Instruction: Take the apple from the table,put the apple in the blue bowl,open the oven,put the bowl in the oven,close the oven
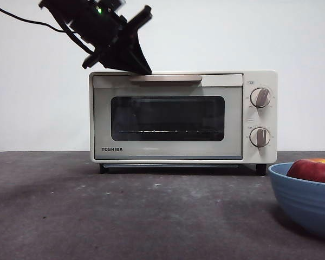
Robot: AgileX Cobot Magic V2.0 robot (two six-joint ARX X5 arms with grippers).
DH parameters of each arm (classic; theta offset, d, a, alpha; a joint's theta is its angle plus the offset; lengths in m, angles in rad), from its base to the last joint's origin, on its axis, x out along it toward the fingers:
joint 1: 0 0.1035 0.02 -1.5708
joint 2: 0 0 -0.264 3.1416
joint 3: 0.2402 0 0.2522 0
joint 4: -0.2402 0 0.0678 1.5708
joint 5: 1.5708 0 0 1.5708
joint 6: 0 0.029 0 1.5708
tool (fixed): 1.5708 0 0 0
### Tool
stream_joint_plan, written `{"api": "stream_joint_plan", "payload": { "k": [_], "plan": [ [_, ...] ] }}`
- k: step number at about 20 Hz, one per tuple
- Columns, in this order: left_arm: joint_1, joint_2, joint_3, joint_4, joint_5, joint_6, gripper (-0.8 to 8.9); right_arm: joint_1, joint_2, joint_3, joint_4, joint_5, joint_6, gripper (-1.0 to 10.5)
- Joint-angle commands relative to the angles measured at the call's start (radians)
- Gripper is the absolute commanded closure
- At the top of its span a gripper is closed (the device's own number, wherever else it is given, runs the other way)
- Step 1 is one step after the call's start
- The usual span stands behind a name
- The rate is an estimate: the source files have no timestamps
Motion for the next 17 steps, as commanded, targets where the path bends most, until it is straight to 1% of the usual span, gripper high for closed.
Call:
{"api": "stream_joint_plan", "payload": {
  "k": [1, 5, 7, 13, 15, 17],
  "plan": [
    [-0.011, 0.038, 0.026, 0.016, -0.026, 0.031, 8.06, 0.006, 0.008, 0.005, 0.007, 0.000, 0.016, 5.2],
    [-0.013, 0.060, 0.026, 0.016, -0.032, 0.034, 8.07, 0.006, 0.007, 0.005, 0.006, 0.000, 0.016, 5.2],
    [-0.016, 0.062, 0.026, -0.010, -0.032, 0.035, 8.06, 0.006, 0.007, 0.005, 0.006, 0.000, 0.015, 5.2],
    [-0.061, 0.062, 0.026, -0.161, -0.032, 0.091, 8.06, 0.006, 0.008, 0.005, 0.005, 0.005, -0.008, 5.2],
    [-0.083, 0.062, 0.026, -0.217, -0.032, 0.116, 8.06, 0.002, 0.008, 0.005, 0.003, 0.035, -0.022, 5.2],
    [-0.106, 0.062, 0.026, -0.254, -0.032, 0.120, 8.06, -0.006, 0.008, 0.005, -0.010, 0.061, -0.035, 5.2]
  ]
}}
